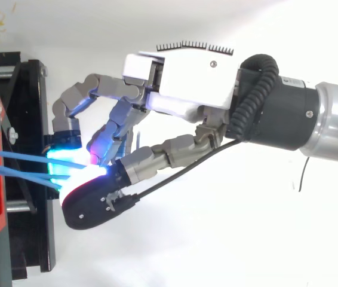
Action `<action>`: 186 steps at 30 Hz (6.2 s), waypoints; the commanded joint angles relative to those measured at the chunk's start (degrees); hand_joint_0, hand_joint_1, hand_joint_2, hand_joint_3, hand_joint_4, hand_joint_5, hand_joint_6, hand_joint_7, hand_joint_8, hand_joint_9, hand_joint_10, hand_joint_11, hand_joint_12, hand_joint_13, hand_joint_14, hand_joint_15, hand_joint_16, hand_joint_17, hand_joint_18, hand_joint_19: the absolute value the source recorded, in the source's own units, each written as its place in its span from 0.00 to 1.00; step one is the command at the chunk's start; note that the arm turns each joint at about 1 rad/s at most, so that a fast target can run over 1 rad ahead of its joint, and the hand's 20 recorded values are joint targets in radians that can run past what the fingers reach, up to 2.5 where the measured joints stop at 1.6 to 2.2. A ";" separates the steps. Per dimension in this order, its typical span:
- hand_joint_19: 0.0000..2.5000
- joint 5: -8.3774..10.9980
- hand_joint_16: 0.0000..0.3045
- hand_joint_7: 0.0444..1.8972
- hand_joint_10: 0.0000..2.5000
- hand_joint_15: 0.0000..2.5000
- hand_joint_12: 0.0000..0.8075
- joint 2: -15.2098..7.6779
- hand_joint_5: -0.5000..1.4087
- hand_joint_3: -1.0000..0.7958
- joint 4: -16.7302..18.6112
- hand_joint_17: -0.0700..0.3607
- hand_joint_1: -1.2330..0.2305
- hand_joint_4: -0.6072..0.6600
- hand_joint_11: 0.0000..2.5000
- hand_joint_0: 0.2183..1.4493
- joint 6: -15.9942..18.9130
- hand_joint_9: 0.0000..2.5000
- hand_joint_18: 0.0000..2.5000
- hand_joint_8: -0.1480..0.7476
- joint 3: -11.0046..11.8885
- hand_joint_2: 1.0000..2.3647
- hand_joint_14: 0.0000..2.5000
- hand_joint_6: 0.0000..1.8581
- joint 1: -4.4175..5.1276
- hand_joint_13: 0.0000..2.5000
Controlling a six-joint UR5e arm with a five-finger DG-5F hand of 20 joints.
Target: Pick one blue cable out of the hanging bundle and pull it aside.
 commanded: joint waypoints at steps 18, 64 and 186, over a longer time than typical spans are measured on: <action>0.29 -0.09 0.18 0.52 0.01 0.25 0.49 1.29 0.20 0.28 -1.49 0.45 0.43 0.53 0.24 0.18 -0.09 0.49 0.40 0.56 0.10 0.00 0.01 0.49 -0.53 0.39; 0.29 -0.18 0.16 0.51 0.01 0.26 0.45 1.99 0.20 0.28 -3.51 0.42 0.26 0.51 0.24 0.19 -0.09 0.48 0.40 0.50 0.10 0.00 0.01 0.50 -1.23 0.39; 0.28 -0.26 0.16 0.59 0.01 0.26 0.45 9.64 0.22 0.55 0.62 0.42 0.27 0.58 0.24 0.31 -1.50 0.49 0.39 0.57 -12.47 0.02 0.01 0.50 -2.20 0.39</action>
